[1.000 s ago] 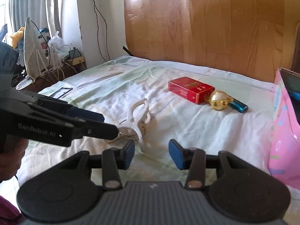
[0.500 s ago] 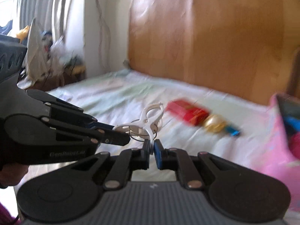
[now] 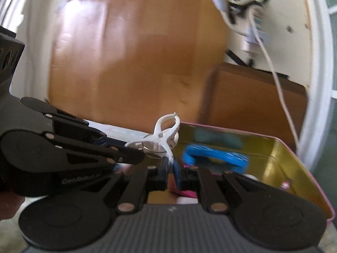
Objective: Organize rigid objects
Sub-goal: 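Carry the white clip into the pink tin and open the left gripper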
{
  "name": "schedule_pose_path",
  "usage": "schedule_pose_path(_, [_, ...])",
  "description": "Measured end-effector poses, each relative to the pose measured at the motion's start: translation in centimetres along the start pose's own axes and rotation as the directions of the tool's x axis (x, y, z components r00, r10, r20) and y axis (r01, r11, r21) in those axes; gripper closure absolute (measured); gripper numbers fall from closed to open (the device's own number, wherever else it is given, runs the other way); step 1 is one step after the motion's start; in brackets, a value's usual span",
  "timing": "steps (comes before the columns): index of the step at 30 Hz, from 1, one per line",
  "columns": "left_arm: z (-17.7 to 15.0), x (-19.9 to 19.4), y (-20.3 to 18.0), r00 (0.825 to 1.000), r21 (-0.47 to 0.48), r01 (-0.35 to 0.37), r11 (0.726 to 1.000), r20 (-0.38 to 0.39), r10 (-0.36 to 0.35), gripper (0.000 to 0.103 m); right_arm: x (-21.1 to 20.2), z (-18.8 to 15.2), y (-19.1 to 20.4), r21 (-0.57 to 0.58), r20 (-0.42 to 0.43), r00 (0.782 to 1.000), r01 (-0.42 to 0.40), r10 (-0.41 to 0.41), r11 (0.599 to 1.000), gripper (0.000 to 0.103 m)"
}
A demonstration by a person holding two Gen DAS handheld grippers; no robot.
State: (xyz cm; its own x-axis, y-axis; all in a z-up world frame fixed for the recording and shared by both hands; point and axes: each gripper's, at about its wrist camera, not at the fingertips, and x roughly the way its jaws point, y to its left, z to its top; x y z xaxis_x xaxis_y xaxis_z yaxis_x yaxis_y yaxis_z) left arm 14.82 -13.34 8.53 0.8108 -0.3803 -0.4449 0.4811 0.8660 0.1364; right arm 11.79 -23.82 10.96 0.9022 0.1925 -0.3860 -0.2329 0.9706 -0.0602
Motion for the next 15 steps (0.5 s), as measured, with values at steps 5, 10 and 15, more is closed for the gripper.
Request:
schedule_pose_path(5, [2.1, 4.5, -0.8, 0.995, -0.028, 0.05, 0.998, -0.079, -0.052, 0.095, 2.4, 0.3, -3.8, 0.061, -0.069, 0.997, 0.031, -0.026, 0.998, 0.096])
schedule_pose_path(10, [4.4, 7.9, -0.7, 0.992, -0.06, -0.035, 0.998, -0.119, 0.027, 0.07, 5.3, 0.9, -6.6, 0.123, -0.088, 0.99, 0.124, -0.114, 0.985, 0.081])
schedule_pose_path(15, [3.9, 6.4, -1.0, 0.992, -0.089, -0.054, 0.995, -0.116, 0.044, 0.064, 3.2, -0.5, -7.0, 0.202, -0.043, 0.996, 0.09, -0.083, 0.975, 0.08])
